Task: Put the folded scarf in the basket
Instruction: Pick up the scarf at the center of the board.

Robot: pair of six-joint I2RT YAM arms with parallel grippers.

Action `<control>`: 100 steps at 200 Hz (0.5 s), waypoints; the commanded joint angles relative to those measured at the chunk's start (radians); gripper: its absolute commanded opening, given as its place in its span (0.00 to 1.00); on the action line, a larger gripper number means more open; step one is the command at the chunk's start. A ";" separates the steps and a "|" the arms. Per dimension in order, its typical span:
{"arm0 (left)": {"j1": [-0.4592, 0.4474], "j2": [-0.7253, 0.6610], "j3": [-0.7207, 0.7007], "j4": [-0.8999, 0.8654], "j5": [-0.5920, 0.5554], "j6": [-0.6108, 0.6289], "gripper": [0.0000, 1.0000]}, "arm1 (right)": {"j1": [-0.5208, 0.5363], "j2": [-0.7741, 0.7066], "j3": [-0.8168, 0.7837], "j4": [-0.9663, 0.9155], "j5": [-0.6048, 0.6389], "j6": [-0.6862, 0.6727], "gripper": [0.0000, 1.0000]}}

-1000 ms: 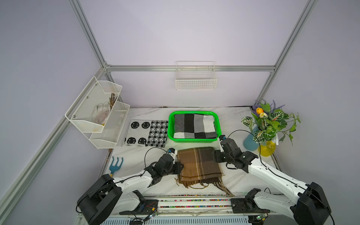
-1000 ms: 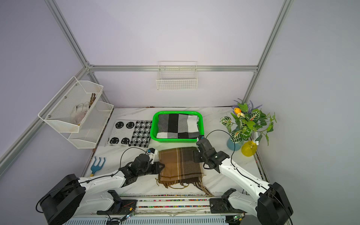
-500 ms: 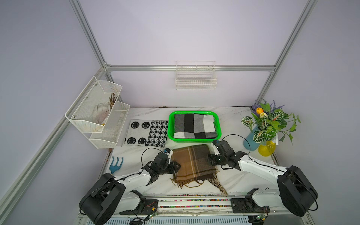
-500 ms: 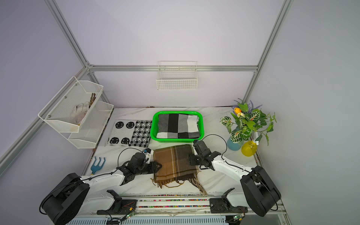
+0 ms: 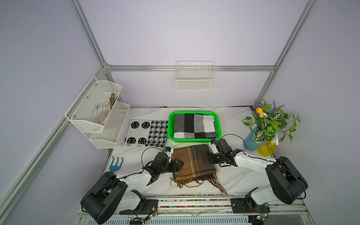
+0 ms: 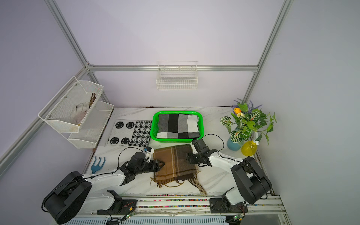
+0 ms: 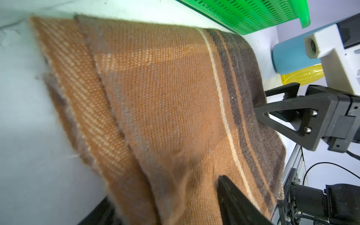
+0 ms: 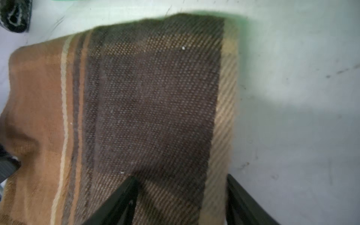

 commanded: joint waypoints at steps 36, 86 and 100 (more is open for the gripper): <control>0.006 0.077 -0.028 0.012 0.035 -0.014 0.64 | -0.001 0.036 -0.053 0.066 -0.136 0.011 0.70; 0.006 0.110 -0.036 0.073 0.051 -0.026 0.59 | 0.000 0.072 -0.060 0.131 -0.251 0.015 0.58; 0.006 0.152 -0.036 0.107 0.058 -0.035 0.55 | 0.004 0.092 -0.057 0.140 -0.266 0.016 0.54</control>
